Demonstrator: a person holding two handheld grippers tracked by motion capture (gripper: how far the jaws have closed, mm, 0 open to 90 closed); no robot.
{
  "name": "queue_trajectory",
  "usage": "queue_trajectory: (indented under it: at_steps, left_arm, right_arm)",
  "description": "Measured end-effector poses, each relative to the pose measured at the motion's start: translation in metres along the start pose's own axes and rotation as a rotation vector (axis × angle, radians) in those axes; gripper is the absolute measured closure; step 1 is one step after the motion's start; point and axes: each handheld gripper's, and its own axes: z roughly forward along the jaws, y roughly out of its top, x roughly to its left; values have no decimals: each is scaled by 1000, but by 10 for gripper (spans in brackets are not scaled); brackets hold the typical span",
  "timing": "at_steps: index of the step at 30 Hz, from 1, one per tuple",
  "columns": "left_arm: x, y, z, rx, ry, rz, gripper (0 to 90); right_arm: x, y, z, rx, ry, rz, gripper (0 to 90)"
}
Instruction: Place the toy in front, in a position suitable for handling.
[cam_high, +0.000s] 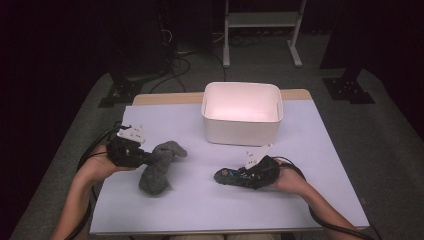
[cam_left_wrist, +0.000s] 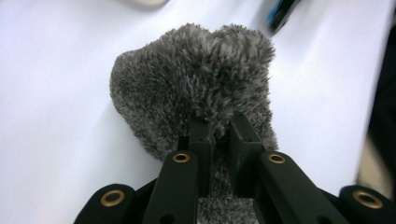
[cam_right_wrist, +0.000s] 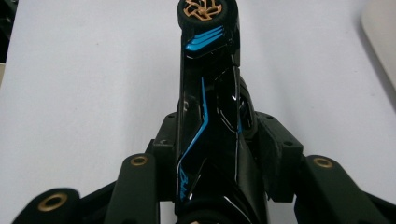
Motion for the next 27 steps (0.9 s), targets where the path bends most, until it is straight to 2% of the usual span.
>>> queue_trajectory:
  at_steps: [3, 4, 6, 11, 18, 20, 27]
  left_arm:
    - [2, -8, 13, 4, -16, -15, 801]
    - [2, -10, 18, -2, -27, -25, 792]
    - [2, -13, 30, -12, -49, -32, 773]
    - [-6, -11, 50, -52, -73, -19, 670]
    - [-18, -6, 58, -87, -80, -9, 536]
    - [-22, -5, 59, -98, -68, 7, 505]
    - [-29, -6, 64, -100, -76, 7, 436]
  right_arm:
    - [1, -1, 4, 7, 37, 8, 552]
    - [2, -1, 4, 6, 33, 6, 552]
    - [1, -1, 4, 7, 59, 30, 545]
    - [5, 0, 0, -9, 115, 81, 456]
    - [10, 0, -4, -38, 145, 163, 377]
    - [13, 0, -4, -41, 148, 171, 357]
    - [22, -1, -7, -56, 131, 180, 315]
